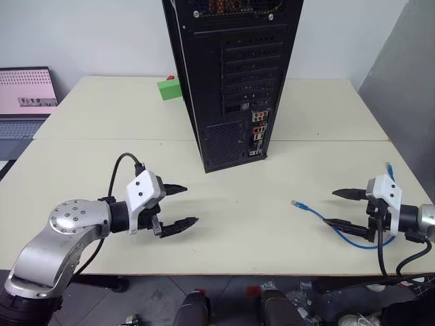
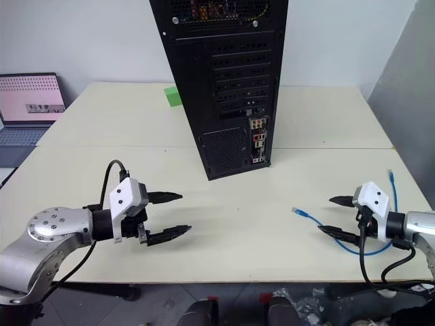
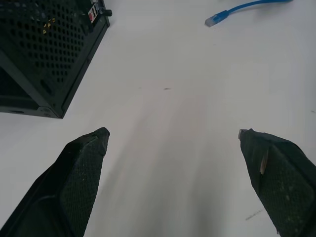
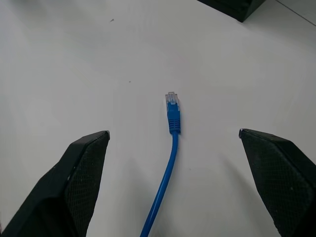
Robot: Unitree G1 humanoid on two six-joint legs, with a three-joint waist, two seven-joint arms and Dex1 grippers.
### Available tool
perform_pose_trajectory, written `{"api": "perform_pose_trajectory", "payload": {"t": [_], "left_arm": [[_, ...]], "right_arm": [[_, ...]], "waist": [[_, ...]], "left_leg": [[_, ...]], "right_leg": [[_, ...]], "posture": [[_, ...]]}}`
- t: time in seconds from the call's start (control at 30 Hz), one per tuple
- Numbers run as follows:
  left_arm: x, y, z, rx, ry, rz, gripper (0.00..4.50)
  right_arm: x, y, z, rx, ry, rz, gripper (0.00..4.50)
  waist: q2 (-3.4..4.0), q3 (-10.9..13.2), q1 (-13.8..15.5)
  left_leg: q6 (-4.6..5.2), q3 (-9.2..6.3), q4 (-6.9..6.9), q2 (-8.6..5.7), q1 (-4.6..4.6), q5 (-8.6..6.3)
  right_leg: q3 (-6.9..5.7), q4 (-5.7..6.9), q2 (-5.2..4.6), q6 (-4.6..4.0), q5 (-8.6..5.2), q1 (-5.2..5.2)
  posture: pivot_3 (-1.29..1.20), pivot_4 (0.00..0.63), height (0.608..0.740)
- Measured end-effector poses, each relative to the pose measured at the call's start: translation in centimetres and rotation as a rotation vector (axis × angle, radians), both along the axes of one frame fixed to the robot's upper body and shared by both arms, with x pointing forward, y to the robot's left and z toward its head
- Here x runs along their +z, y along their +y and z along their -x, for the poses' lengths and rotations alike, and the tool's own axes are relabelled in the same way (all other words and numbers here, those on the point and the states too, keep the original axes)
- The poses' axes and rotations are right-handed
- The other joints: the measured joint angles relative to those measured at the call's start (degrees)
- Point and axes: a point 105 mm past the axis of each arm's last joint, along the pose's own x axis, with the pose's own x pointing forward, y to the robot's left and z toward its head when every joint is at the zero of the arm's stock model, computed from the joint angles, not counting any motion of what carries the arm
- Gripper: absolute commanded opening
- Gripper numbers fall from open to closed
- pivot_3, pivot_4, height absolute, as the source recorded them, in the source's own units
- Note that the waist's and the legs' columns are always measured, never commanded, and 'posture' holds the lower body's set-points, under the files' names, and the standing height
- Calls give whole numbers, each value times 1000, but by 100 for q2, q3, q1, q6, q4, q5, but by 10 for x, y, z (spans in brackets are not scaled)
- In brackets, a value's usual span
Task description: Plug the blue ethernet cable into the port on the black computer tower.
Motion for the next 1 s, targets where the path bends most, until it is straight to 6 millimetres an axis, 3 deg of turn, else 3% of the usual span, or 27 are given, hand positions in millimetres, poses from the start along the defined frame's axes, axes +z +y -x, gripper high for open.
{"api": "perform_pose_trajectory", "payload": {"t": [0.3,0.53,0.77,1.0], "left_arm": [[-1,-1,3,-18,8,-4,4500],[-1,-13,5,-70,7,-5,4500],[-4,-35,8,-177,8,-4,4500],[-6,-57,7,-256,-16,24,4500]], "right_arm": [[0,0,-1,-6,-5,2,4458],[-2,7,-4,-22,-25,-14,4458],[-22,28,-13,-27,-22,-8,4458],[-46,31,-26,-66,20,19,4458]], "waist": [[0,0,1],[0,0,6],[0,0,13],[0,0,32]], "left_leg": [[0,0,0,0,0,0],[0,1,1,0,0,0],[0,0,1,-1,0,0],[0,0,2,-2,-1,0]], "right_leg": [[0,0,0,0,0,0],[1,0,0,0,0,0],[1,1,0,0,0,0],[0,1,0,0,0,0]], "posture": [[0,150,740],[0,150,740],[0,150,740],[0,150,740]]}}
